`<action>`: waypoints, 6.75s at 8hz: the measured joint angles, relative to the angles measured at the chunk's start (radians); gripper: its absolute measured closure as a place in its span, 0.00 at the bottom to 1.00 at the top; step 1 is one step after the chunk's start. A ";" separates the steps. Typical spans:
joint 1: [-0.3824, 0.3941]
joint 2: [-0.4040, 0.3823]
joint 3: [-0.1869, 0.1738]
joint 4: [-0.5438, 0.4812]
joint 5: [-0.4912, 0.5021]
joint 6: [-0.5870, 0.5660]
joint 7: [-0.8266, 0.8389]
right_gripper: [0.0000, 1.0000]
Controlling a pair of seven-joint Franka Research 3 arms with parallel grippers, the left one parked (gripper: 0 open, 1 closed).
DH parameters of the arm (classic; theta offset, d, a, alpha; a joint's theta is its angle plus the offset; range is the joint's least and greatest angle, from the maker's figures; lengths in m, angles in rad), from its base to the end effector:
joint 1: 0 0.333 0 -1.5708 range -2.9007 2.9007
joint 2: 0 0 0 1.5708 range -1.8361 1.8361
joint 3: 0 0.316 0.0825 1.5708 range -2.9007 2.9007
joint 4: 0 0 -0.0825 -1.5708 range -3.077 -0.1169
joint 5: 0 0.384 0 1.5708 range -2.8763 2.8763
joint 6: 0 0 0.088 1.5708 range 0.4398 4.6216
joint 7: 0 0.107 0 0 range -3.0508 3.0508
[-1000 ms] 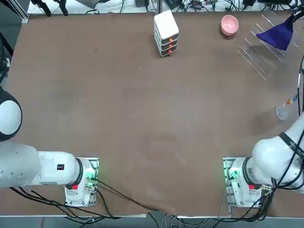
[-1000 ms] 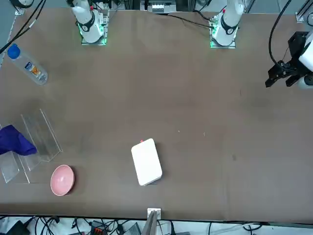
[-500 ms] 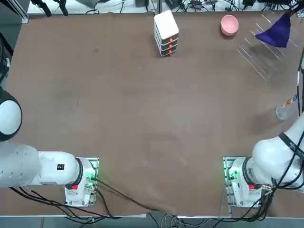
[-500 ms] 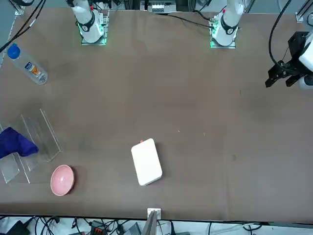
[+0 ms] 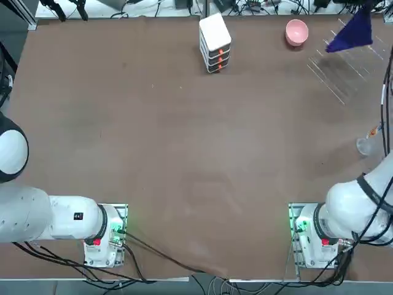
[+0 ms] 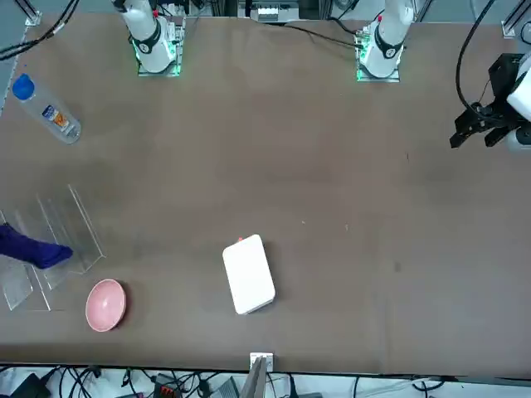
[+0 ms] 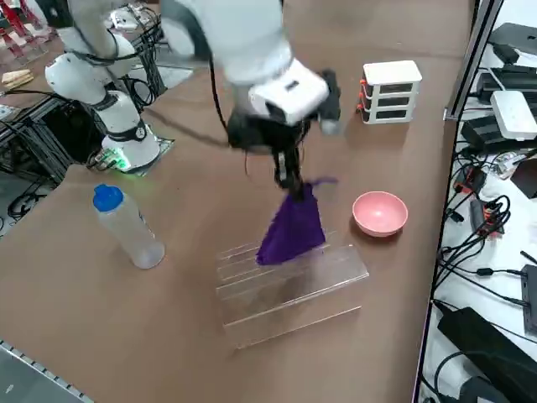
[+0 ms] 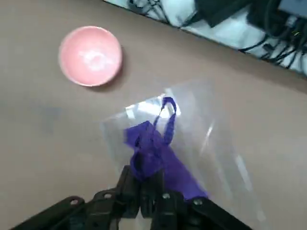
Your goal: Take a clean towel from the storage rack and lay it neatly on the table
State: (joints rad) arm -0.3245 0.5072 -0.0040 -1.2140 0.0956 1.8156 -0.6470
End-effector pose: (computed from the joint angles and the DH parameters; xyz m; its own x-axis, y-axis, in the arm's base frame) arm 0.6799 -0.2227 0.4953 0.9475 0.2922 0.1301 0.2968 -0.9548 -0.0176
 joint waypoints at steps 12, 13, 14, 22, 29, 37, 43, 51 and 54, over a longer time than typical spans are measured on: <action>0.513 -0.248 0.010 -0.299 0.054 -0.254 0.974 0.96; 0.513 -0.257 0.006 -0.324 0.066 -0.248 0.983 0.96; 0.511 -0.258 0.000 -0.350 0.081 -0.232 0.985 0.96; 0.629 -0.259 0.005 -0.594 0.130 0.058 1.259 0.96; 0.345 -0.171 -0.021 -0.750 0.132 0.364 0.993 0.96; 0.274 -0.034 -0.017 -0.743 0.132 0.649 0.800 0.09; 0.275 -0.100 -0.058 -0.738 0.094 0.503 0.800 0.04; 0.274 -0.013 -0.058 -0.723 0.093 0.607 0.774 0.52; 0.274 -0.010 -0.054 -0.723 0.114 0.615 0.774 0.58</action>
State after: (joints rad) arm -0.0504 0.4967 -0.0584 -1.9369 0.2100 2.4305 0.1271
